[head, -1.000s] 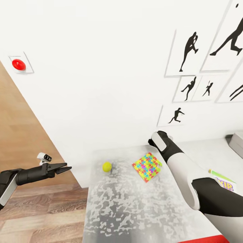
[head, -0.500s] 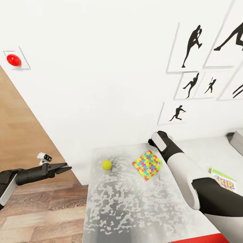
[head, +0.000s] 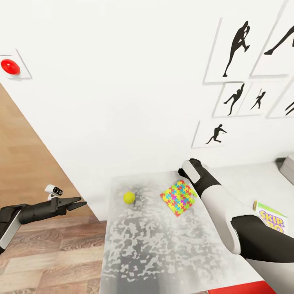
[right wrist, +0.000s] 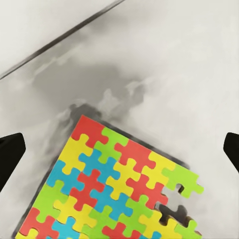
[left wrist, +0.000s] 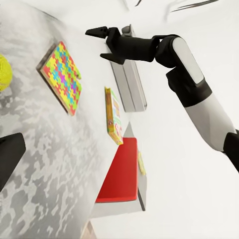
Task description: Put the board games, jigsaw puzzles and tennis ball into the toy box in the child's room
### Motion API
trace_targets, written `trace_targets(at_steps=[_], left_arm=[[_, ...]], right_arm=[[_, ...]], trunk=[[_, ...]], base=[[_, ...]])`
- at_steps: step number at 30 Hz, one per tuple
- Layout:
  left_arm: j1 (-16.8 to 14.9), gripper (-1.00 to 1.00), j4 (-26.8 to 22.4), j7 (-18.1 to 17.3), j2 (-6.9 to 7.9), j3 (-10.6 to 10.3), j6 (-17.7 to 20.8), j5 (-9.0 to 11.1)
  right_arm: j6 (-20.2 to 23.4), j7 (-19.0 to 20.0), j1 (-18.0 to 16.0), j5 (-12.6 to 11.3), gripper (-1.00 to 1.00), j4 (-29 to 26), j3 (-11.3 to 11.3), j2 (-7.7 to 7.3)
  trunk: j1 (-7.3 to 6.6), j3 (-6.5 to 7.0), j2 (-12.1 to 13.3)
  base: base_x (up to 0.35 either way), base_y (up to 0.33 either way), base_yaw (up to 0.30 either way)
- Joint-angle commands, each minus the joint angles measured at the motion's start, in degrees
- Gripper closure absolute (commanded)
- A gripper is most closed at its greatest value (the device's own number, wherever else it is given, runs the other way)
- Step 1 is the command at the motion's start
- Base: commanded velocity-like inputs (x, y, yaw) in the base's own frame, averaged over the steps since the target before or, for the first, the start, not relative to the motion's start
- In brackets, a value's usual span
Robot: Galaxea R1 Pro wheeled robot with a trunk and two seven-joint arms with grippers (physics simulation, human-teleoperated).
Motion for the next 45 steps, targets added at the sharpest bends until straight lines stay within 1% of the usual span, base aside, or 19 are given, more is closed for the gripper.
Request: trace_targets(at_steps=[1, 40, 45], left_arm=[[-0.04, -1.00, -0.02, -0.15, 0.02, -0.03, 0.60, 0.07], [-0.04, -1.00, -0.02, -0.15, 0.02, -0.03, 0.60, 0.07], [-0.04, -1.00, -0.02, -0.15, 0.02, -0.03, 0.60, 0.06]], right_arm=[[0.26, -0.43, -0.05, -0.44, -1.00, -0.04, 0.38, -0.03], [0.11, -0.43, 0.04, -0.41, -1.00, 0.06, 0.41, 0.23], [0.08, -0.43, 0.04, -0.43, -1.00, -0.05, 0.41, 0.23]], trunk=[[0.03, -0.20, -0.11], [0.03, -3.89, -0.11], [0.03, -4.19, -0.11]], base=[[0.000, 0.000, 0.000], [0.000, 0.003, 0.000], [0.000, 0.000, 0.000]])
